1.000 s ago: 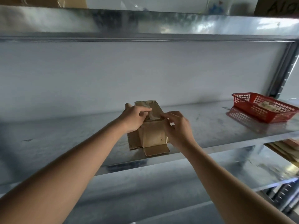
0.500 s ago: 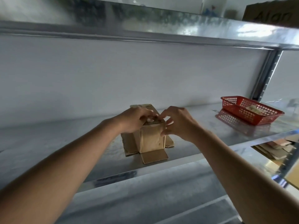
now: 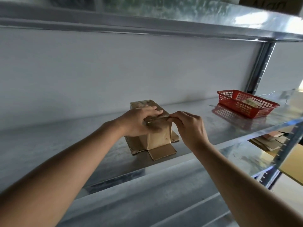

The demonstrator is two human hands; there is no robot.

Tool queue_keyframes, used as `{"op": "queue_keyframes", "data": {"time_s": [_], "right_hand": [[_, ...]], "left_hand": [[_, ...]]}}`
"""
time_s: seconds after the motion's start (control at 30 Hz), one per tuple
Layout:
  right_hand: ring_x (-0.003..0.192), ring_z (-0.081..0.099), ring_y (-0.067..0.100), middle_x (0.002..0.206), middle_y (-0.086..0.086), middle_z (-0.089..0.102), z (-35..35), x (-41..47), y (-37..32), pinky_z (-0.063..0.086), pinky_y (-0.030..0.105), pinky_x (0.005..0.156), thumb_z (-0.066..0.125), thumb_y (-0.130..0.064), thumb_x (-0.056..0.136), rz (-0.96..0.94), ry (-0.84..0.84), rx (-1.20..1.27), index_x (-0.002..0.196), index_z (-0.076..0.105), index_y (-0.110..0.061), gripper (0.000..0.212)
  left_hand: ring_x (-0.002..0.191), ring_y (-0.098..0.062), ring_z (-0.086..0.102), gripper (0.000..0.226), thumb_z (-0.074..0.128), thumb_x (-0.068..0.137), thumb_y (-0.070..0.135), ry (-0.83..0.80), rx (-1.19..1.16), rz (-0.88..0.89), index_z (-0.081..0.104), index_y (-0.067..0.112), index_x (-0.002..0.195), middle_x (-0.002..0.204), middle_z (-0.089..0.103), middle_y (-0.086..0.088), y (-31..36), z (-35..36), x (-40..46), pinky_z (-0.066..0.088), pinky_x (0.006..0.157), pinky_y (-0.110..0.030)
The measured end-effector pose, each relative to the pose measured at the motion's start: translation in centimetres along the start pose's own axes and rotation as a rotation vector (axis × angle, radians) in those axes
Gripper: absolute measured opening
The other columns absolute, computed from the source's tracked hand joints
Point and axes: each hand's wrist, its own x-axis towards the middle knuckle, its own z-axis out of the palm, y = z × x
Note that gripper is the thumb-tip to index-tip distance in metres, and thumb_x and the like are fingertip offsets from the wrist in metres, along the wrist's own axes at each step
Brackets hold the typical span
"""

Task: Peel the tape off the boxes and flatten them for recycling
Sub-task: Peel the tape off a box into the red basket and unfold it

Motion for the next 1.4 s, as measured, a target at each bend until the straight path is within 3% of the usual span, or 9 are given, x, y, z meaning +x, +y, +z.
{"op": "queue_keyframes", "data": {"time_s": [0.2,0.33,0.47,0.57,0.67,0.77,1.07,1.23,1.4], "right_hand": [[0.072,0.069,0.028,0.086,0.003,0.073,-0.8,1.1,2.0,0.055,0.043,0.050,0.063,-0.009,0.097,-0.214,-0.118,-0.157,0.096,0.077,-0.011,0.014],[0.083,0.073,0.027,0.097,0.000,0.077,-1.0,2.2,2.8,0.060,0.045,0.063,0.060,-0.006,0.098,-0.181,-0.211,-0.080,0.106,0.080,-0.017,0.024],[0.076,0.071,0.016,0.089,-0.007,0.078,-0.9,4.1,3.1,0.060,0.039,0.065,0.058,-0.010,0.094,-0.162,-0.267,-0.014,0.094,0.080,-0.025,0.027],[0.067,0.071,0.003,0.075,-0.013,0.075,-0.6,3.6,4.2,0.059,0.031,0.064,0.071,-0.015,0.092,-0.014,-0.269,0.154,0.086,0.078,-0.027,0.015],[0.072,0.077,0.013,0.078,-0.006,0.078,-0.5,1.8,5.1,0.064,0.031,0.071,0.087,-0.014,0.081,0.320,-0.259,0.553,0.090,0.079,-0.024,0.015],[0.077,0.078,0.017,0.081,-0.001,0.079,0.2,0.7,5.3,0.064,0.027,0.070,0.084,-0.005,0.082,0.415,-0.230,0.730,0.089,0.080,-0.024,0.021],[0.075,0.076,0.008,0.079,-0.011,0.077,0.4,-0.4,5.7,0.064,0.035,0.058,0.071,-0.006,0.093,0.307,-0.093,0.492,0.091,0.080,-0.023,0.020],[0.078,0.074,-0.002,0.097,-0.017,0.077,0.1,-1.0,5.5,0.063,0.027,0.065,0.076,-0.020,0.092,0.216,-0.019,0.407,0.116,0.074,-0.031,0.026],[0.085,0.075,0.013,0.114,0.000,0.074,-0.5,-0.5,6.2,0.063,0.036,0.073,0.082,-0.006,0.085,0.048,0.023,0.303,0.105,0.082,-0.015,0.022]], "left_hand": [[0.157,-0.011,0.017,0.076,0.073,0.086,0.061,0.074,0.042,0.017,0.040,0.049,0.153,0.168,0.027,0.013,-0.4,1.1,0.8,0.020,0.127,-0.045],[0.156,-0.008,0.016,0.074,0.075,0.085,0.060,0.053,0.047,0.006,0.043,0.051,0.151,0.166,0.026,0.020,-0.2,1.0,1.1,0.017,0.128,-0.041],[0.154,-0.001,0.014,0.071,0.076,0.085,0.058,0.038,0.028,-0.025,0.045,0.052,0.149,0.164,0.026,0.026,0.1,0.7,1.2,0.012,0.125,-0.031],[0.155,-0.001,0.014,0.065,0.072,0.091,0.053,0.068,-0.004,-0.046,0.045,0.050,0.150,0.164,0.028,0.023,0.5,1.1,1.1,0.008,0.127,-0.030],[0.155,-0.004,0.016,0.057,0.063,0.094,0.054,0.111,-0.016,-0.039,0.048,0.046,0.148,0.164,0.032,0.017,1.0,1.6,1.2,0.006,0.130,-0.039],[0.154,-0.003,0.017,0.064,0.053,0.088,0.065,0.118,-0.015,-0.041,0.048,0.044,0.148,0.164,0.032,0.017,1.1,1.8,1.3,0.006,0.130,-0.040],[0.157,-0.011,0.013,0.058,0.037,0.096,0.070,0.081,0.139,-0.030,0.034,0.056,0.152,0.167,0.026,0.016,1.7,2.0,1.9,0.008,0.129,-0.037],[0.157,-0.020,0.016,0.071,0.018,0.092,0.075,0.085,0.256,-0.009,0.027,0.049,0.157,0.168,0.024,0.010,3.0,2.3,2.2,0.015,0.128,-0.038],[0.157,-0.023,0.016,0.059,0.026,0.102,0.064,0.099,0.270,-0.012,0.028,0.047,0.158,0.168,0.026,0.008,4.0,3.0,3.2,0.019,0.127,-0.042]]}}
